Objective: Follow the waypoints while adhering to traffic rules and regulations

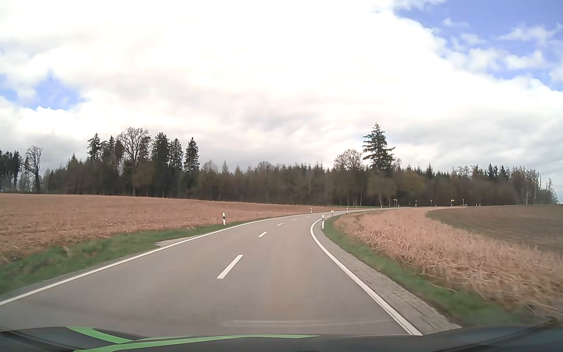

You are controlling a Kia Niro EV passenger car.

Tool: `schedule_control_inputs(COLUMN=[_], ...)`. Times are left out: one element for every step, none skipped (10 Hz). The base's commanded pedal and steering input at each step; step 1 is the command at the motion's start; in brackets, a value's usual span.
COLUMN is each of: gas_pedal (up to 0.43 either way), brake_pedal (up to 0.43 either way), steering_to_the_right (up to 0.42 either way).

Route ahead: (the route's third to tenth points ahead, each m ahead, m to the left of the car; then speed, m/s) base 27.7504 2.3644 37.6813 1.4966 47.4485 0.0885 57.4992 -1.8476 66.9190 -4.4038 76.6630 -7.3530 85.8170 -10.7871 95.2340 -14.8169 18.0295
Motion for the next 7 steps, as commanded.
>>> schedule_control_inputs(gas_pedal=[0.15,0.15,0.15,0.15,0.15,0.15,0.15], brake_pedal=[0.0,0.0,0.0,0.0,0.0,0.0,0.0], steering_to_the_right=[0.008,0.009,0.01,0.012,0.012,0.012,0.012])
